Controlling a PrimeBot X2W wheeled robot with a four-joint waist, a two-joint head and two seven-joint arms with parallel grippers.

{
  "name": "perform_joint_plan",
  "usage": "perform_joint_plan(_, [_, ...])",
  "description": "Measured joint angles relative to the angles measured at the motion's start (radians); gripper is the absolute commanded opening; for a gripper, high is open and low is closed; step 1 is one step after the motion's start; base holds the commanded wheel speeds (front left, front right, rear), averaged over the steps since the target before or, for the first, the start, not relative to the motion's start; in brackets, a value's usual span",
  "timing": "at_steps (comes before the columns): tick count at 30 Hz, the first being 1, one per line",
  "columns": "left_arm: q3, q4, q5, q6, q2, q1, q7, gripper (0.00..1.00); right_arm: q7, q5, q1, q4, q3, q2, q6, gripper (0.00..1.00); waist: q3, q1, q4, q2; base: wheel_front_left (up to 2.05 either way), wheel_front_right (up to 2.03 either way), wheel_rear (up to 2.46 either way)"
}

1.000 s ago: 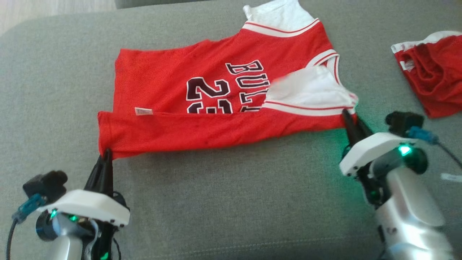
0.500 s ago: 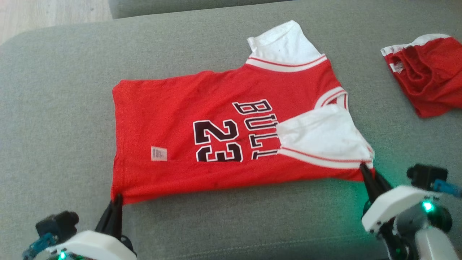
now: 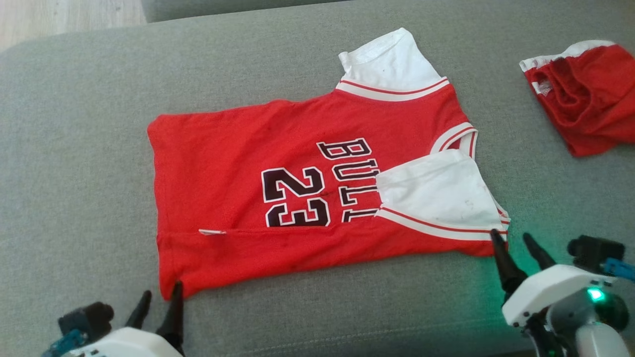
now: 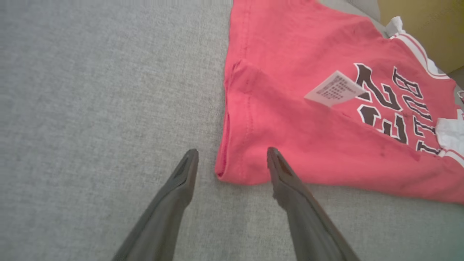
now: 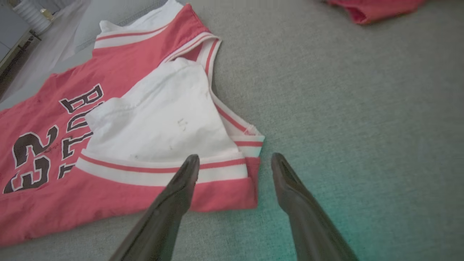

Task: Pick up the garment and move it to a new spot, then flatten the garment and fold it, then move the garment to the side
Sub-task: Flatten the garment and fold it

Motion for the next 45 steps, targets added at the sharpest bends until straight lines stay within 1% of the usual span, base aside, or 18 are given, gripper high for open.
perform_joint_plan(5, [0.023,-0.039,0.026,0.005,0.046,-0.047,-0.007,1.00,-0.039,-0.023,0.002,-0.083,-0.022,0.001,0.000,1.00,0.012,0.0000,-0.010,0.0000,0.00,0.00,0.00])
perform_joint_plan(9, [0.023,-0.065,0.057,0.005,0.100,-0.141,0.027,1.00,-0.050,-0.039,-0.041,-0.144,-0.013,0.001,0.000,1.00,0.032,0.0000,-0.019,0.0000,0.00,0.00,0.00])
perform_joint_plan(13, [0.018,-0.057,0.087,0.004,0.150,-0.267,0.097,1.00,-0.050,-0.039,-0.114,-0.172,0.037,-0.002,0.000,1.00,0.068,0.0000,-0.025,0.0000,0.00,0.00,0.00])
perform_joint_plan(17, [0.008,-0.007,0.099,-0.010,0.195,-0.400,0.169,1.00,-0.051,-0.038,-0.191,-0.175,0.100,-0.015,0.000,1.00,0.121,0.0000,-0.031,0.0000,0.00,0.00,0.00])
perform_joint_plan(18, [0.008,-0.007,0.099,-0.010,0.195,-0.400,0.169,1.00,-0.051,-0.038,-0.191,-0.175,0.100,-0.015,0.000,1.00,0.121,0.0000,-0.031,0.0000,0.00,0.00,0.00])
perform_joint_plan(23, [-0.002,0.071,0.114,-0.028,0.240,-0.548,0.219,1.00,-0.065,-0.035,-0.294,-0.172,0.174,-0.030,0.000,1.00,0.201,0.0001,-0.040,0.0000,0.00,0.00,0.00])
perform_joint_plan(30, [-0.016,0.129,0.139,-0.044,0.268,-0.674,0.244,1.00,-0.103,-0.020,-0.387,-0.147,0.224,-0.052,0.000,1.00,0.304,0.0002,-0.050,0.0000,0.00,0.00,0.00])
perform_joint_plan(34, [-0.023,0.140,0.150,-0.046,0.276,-0.719,0.253,1.00,-0.121,-0.019,-0.420,-0.126,0.240,-0.057,0.000,1.00,0.344,0.0003,-0.053,-0.0001,0.00,0.00,0.00])
perform_joint_plan(38, [-0.038,0.145,0.154,-0.053,0.284,-0.747,0.258,1.00,-0.132,-0.015,-0.439,-0.108,0.256,-0.059,0.000,1.00,0.356,0.0002,-0.053,-0.0001,0.00,0.00,0.00])
perform_joint_plan(45, [-0.054,0.156,0.159,-0.072,0.305,-0.776,0.299,1.00,-0.142,-0.002,-0.470,-0.092,0.277,-0.066,0.000,1.00,0.360,0.0001,-0.060,-0.0001,0.00,0.00,0.00])
